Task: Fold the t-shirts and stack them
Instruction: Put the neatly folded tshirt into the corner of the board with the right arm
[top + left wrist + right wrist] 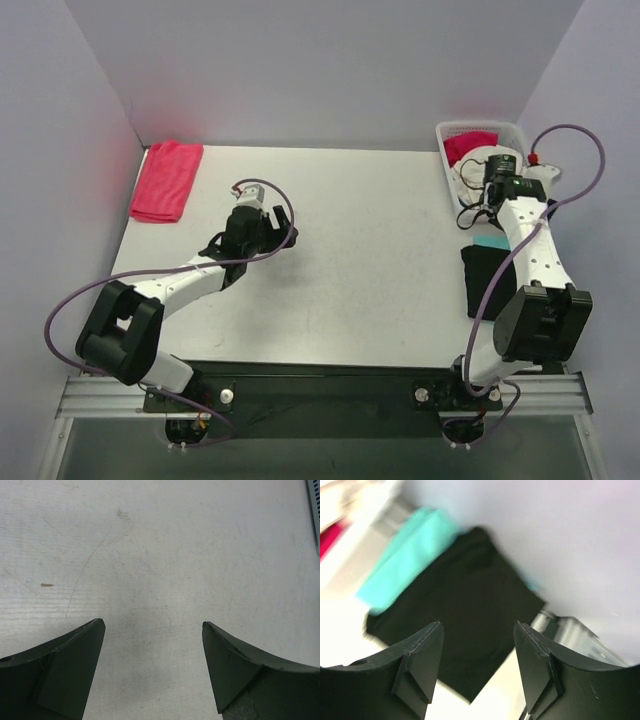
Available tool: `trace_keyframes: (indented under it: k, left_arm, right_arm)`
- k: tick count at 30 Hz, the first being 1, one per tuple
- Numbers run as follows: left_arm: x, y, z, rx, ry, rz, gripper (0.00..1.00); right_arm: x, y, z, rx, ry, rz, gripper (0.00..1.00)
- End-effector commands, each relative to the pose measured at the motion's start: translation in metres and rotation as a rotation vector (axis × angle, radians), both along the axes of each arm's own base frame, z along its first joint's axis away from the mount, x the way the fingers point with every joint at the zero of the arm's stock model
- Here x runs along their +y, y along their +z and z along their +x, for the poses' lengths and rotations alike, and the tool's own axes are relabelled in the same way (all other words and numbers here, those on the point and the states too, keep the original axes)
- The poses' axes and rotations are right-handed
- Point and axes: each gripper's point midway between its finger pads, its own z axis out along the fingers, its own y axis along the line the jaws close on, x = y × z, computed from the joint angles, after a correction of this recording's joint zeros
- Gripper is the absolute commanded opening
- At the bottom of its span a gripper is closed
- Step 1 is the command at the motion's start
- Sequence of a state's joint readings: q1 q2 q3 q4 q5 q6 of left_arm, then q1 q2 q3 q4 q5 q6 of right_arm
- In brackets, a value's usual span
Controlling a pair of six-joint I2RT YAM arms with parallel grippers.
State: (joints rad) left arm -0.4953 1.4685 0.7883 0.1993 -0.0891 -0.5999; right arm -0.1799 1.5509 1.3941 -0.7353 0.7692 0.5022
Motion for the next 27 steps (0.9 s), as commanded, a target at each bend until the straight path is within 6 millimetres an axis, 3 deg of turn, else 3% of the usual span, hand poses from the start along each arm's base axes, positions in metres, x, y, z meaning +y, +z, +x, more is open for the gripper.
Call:
trace_keyframes:
  k: [1,4,6,7,9,10,19,27]
  left_arm:
    - [-0.007,0.027,0.010,-0.095,-0.036,-0.022,0.90]
    - [-0.004,0.024,0.009,-0.102,-0.034,-0.006,0.95]
    - [-0.001,0.019,0.009,-0.092,-0.028,0.016,0.97]
    - [-0.001,0.017,0.010,-0.088,-0.025,0.024,0.98]
    - [0.002,0.008,0.008,-0.060,-0.016,0.046,0.98]
    - [0.002,0.006,0.008,-0.054,-0.017,0.048,0.97]
    - [0.011,-0.023,-0.003,0.009,0.007,0.101,0.97]
    - [0.026,-0.033,-0.013,0.008,0.048,0.158,0.97]
  right_arm:
    - [0.045,-0.006,0.010,0.007,0.187,0.087,0.58]
    - [0.119,-0.012,0.033,-0.074,0.452,0.246,0.58]
    - [0.151,-0.006,0.042,-0.170,0.562,0.304,0.59]
    - [0.163,-0.020,0.037,-0.162,0.598,0.333,0.59]
    - [0.202,-0.021,0.042,-0.221,0.737,0.392,0.61]
    - [0.211,-0.035,0.036,-0.197,0.761,0.406,0.61]
    - [0.286,-0.080,0.017,-0.108,0.980,0.402,0.59]
    - [0.381,-0.078,0.012,-0.208,1.308,0.581,0.61]
